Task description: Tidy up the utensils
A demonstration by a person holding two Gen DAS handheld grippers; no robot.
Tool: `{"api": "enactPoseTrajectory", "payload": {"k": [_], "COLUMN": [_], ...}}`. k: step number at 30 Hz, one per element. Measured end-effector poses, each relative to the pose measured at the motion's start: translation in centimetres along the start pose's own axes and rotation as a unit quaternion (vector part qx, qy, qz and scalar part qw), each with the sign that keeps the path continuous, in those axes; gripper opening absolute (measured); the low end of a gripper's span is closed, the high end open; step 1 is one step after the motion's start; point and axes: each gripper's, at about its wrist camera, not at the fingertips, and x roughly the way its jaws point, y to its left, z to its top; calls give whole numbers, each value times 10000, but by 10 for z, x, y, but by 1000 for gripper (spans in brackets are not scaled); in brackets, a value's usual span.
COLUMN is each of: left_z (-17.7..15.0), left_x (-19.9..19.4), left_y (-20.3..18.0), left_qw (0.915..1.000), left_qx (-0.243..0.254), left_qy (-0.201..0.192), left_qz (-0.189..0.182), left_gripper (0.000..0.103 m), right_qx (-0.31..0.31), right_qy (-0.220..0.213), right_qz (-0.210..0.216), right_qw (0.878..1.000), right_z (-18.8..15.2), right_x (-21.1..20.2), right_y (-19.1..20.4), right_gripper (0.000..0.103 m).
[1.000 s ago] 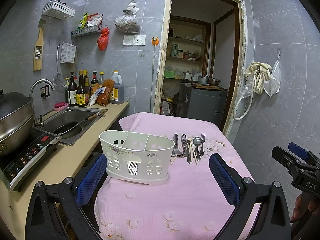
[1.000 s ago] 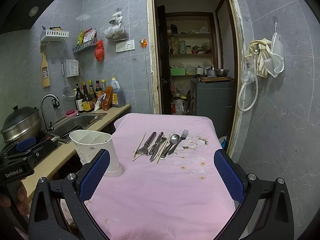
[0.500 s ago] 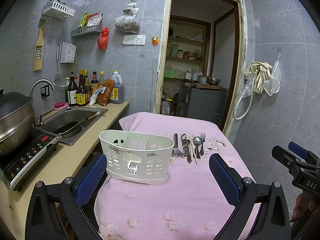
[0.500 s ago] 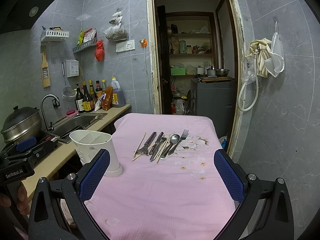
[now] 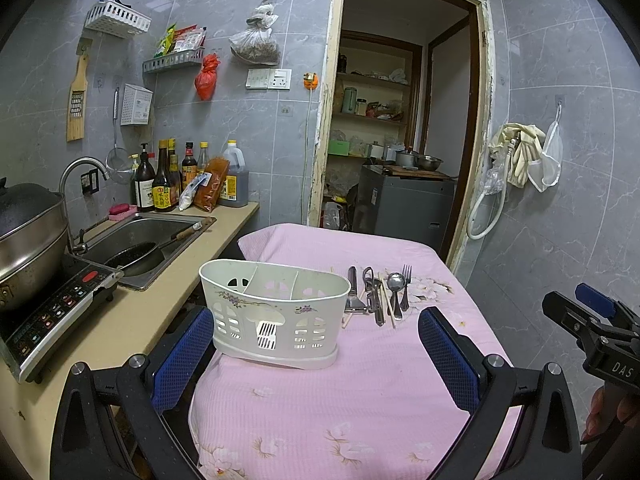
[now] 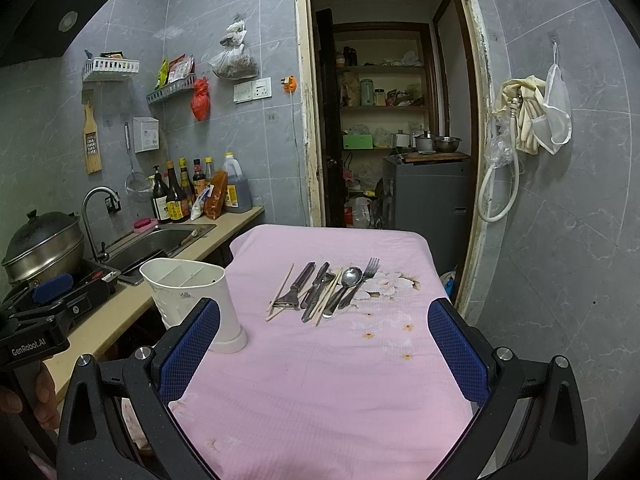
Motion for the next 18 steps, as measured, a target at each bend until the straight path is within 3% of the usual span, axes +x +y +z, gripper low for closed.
{"api": "enactPoseTrajectory", "payload": {"k": [18], "left_z": [-1], "left_x": [0], "left_y": [1], "left_qw": [10000], "left_qx": [-2], "left_qy": [4], "left_qz": [2], "left_gripper": [103], "right_qx": [4], "right_qy": [15], "right_qz": [7], "right_qw": [10000], "right_z": [0], "right_x": [0], "right_y": [0], "right_gripper": [102]}}
